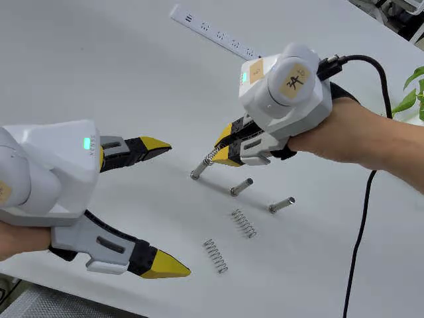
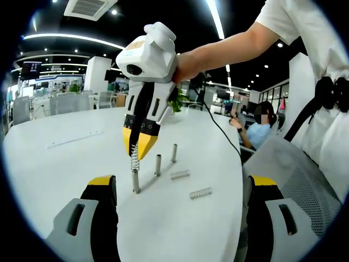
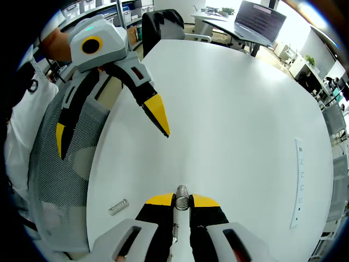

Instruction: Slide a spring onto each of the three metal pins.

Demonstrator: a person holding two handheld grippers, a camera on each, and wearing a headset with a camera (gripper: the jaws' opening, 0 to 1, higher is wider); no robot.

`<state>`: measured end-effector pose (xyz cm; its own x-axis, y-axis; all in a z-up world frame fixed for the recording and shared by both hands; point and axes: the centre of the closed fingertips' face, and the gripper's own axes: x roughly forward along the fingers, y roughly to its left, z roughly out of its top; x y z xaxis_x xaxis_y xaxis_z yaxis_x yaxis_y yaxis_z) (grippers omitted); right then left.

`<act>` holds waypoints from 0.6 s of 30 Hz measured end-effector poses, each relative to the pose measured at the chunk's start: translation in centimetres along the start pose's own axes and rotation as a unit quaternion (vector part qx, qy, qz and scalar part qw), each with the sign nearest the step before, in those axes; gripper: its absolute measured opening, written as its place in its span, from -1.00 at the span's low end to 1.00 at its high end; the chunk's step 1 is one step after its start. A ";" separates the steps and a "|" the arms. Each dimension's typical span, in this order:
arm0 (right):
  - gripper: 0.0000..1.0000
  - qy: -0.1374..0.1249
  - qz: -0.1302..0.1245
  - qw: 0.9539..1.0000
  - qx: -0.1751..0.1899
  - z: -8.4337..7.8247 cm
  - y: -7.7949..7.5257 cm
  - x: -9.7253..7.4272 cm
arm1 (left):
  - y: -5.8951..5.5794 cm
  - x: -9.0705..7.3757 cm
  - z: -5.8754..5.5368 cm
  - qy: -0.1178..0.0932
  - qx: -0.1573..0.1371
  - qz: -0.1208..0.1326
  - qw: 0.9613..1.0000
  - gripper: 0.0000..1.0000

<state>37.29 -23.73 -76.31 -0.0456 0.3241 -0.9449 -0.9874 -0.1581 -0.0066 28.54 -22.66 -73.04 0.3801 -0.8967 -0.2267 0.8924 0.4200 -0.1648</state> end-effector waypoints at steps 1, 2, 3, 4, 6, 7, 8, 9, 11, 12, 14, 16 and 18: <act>-0.88 0.000 0.000 1.000 0.000 0.0 0.0 0.1 | 0.0 0.0 0.0 0.000 0.001 0.000 1.000 0.98; -0.88 0.001 0.000 1.000 -0.001 0.0 0.0 0.1 | 0.0 0.0 0.0 0.000 0.000 0.000 1.000 0.98; -0.88 0.001 0.001 1.000 0.000 -0.1 0.0 0.2 | 0.0 0.0 0.0 -0.001 -0.001 0.000 1.000 0.98; -0.88 0.001 0.002 1.000 0.000 0.0 0.1 0.2 | 0.0 0.0 0.0 -0.001 0.000 0.000 1.000 0.98; -0.88 0.001 0.003 1.000 -0.001 0.0 0.1 0.3 | 0.1 0.0 -0.1 -0.001 -0.002 0.001 1.000 0.98; -0.88 0.002 0.004 1.000 0.000 -0.1 0.1 0.4 | 0.1 0.0 -0.1 0.000 -0.002 0.001 1.000 0.98; -0.88 0.002 0.004 1.000 0.000 -0.1 0.1 0.4 | 0.1 0.0 -0.1 0.000 -0.001 0.001 1.000 0.98; -0.88 0.002 0.004 1.000 -0.002 -0.1 0.0 0.6 | 0.1 0.0 -0.1 -0.001 -0.001 0.000 1.000 0.98; -0.88 0.001 0.005 1.000 0.000 -0.1 0.0 0.7 | 0.1 0.0 -0.2 0.000 -0.002 0.000 1.000 0.98; -0.88 0.000 0.005 1.000 0.000 -0.1 0.0 0.7 | 0.1 0.0 -0.2 0.000 -0.002 0.001 1.000 0.98; -0.88 0.001 0.007 1.000 -0.001 -0.1 0.1 0.8 | 0.1 0.0 -0.1 0.000 -0.002 0.000 1.000 0.98; -0.88 0.002 0.007 1.000 -0.002 -0.1 0.0 0.9 | 0.1 0.0 -0.2 0.000 -0.002 0.000 1.000 0.98; -0.88 0.001 0.007 1.000 0.000 -0.1 0.0 1.0 | 0.0 0.0 -0.2 -0.001 -0.003 -0.001 1.000 0.98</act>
<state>37.28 -23.53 -77.28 -0.0594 0.3206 -0.9454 -0.9866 -0.1630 0.0067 28.54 -22.65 -73.23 0.3794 -0.8973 -0.2255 0.8913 0.4199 -0.1712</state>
